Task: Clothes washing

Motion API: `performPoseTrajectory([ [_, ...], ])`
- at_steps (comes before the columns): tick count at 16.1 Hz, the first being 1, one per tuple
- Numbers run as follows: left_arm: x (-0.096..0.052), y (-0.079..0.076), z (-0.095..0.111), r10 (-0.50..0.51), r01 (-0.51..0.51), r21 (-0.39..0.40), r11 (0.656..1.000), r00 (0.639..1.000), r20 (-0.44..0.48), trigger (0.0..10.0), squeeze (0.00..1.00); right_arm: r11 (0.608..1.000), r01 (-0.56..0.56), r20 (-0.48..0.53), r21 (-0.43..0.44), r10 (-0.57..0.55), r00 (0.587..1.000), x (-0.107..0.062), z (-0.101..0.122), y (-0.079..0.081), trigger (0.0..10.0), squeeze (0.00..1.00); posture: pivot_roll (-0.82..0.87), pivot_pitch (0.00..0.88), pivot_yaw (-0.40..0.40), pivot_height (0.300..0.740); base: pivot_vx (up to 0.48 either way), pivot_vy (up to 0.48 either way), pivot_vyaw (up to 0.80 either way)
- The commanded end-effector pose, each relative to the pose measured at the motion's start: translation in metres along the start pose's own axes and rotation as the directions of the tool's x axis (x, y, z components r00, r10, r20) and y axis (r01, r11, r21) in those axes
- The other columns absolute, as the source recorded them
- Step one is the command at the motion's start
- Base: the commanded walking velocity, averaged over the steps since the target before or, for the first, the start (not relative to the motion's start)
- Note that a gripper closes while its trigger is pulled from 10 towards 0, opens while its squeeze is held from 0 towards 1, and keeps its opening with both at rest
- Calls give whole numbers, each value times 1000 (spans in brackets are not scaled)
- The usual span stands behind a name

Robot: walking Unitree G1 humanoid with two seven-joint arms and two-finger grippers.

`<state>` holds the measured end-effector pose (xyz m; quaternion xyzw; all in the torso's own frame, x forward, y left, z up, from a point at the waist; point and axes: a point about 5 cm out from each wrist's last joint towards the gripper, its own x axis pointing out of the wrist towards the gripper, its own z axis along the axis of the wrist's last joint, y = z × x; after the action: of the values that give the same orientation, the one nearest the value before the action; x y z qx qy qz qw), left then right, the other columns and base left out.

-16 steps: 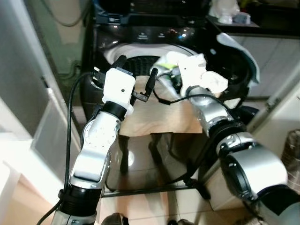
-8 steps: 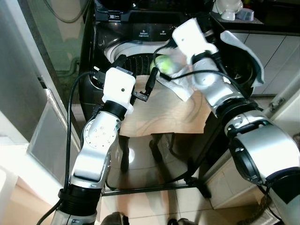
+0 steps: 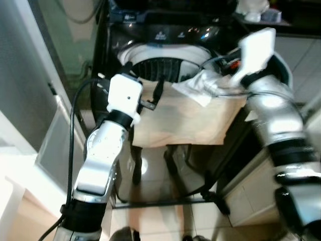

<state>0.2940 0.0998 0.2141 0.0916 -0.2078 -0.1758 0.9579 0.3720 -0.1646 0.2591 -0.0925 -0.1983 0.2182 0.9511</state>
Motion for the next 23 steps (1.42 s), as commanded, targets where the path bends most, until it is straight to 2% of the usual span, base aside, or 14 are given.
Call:
performPoseTrajectory([
  [1,6,-7,3,-43,43,-15,999,999,17,10000,0,999,-32,-63,25,33,997,-3,-16,5,10000,0,28,10,2,740,0,0,0],
  [4,10,-8,5,-53,53,-13,999,998,27,10000,0,998,-64,-261,7,64,963,-7,-55,21,10000,0,54,0,-7,740,0,0,0],
  [6,4,0,7,-21,21,9,1000,1000,23,10000,0,973,-230,-340,8,219,914,-18,-55,35,10000,0,89,0,-23,740,0,0,0],
  [8,2,2,6,-9,9,13,1000,1000,17,10000,0,967,-247,-351,58,251,902,-16,-55,35,10000,0,98,1,-27,740,0,0,0],
  [10,1,2,6,-7,6,13,1000,1000,18,10000,0,972,-224,-397,69,232,888,-6,-71,41,10000,0,107,4,-29,740,0,0,0],
  [13,1,-1,5,-20,20,2,1000,1000,11,10000,0,988,-156,-446,-14,134,885,13,-82,60,10000,0,117,7,-28,740,0,0,0],
  [15,-4,-26,-5,-200,197,-60,979,978,-53,10000,0,984,-160,-520,-84,94,849,17,-94,72,10000,0,131,16,-35,740,0,0,0],
  [16,-7,-31,-7,-229,225,-70,972,971,-67,10000,0,982,-166,-549,-94,88,831,15,-98,73,10000,0,133,19,-34,740,0,0,0],
  [18,-10,-32,-6,-224,220,-67,973,971,-77,10000,0,943,-193,-631,-271,-23,775,9,-108,65,10000,0,155,30,-41,740,0,0,0],
  [19,-10,-31,-6,-216,212,-64,975,973,-78,10000,0,913,-201,-628,-356,-75,775,9,-107,60,10000,0,159,33,-44,740,0,0,0],
  [20,-11,-29,-6,-205,201,-59,978,975,-82,10000,0,837,-122,-540,-533,-226,811,16,-95,43,10000,0,165,35,-49,740,0,0,0],
  [21,-11,-27,-6,-197,193,-55,980,977,-86,10000,0,796,-6,-442,-605,-329,834,23,-81,30,10000,0,165,35,-49,740,0,0,0],
  [22,-11,-26,-6,-181,177,-49,983,979,-88,10000,0,834,147,-350,-531,-374,859,35,-61,24,10000,0,166,31,-59,740,0,0,0],
  [23,-10,-25,-6,-170,166,-45,985,981,-91,10000,0,903,266,-326,-337,-377,867,41,-52,22,10000,0,154,27,-61,740,0,0,0],
])
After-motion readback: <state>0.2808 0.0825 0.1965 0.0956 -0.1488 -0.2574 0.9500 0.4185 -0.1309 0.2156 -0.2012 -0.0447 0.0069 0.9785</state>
